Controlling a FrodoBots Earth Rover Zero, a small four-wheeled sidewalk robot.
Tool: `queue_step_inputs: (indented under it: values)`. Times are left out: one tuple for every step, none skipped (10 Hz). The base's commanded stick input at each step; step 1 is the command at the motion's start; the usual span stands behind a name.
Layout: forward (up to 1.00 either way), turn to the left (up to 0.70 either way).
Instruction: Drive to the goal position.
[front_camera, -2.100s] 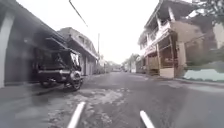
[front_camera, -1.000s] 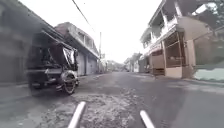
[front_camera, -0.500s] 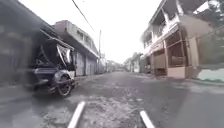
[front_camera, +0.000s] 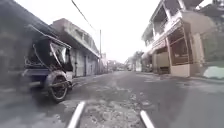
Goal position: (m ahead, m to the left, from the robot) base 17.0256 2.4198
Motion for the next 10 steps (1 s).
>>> queue_step_inputs:
  values:
    - [0.7, 0.0]
    - [0.7, 0.0]
    - [0.7, 0.0]
    - [0.7, 0.0]
    - [0.7, 0.0]
    - [0.7, 0.0]
    - [0.7, 0.0]
    - [0.7, 0.0]
    - [0.7, 0.0]
    - [0.7, 0.0]
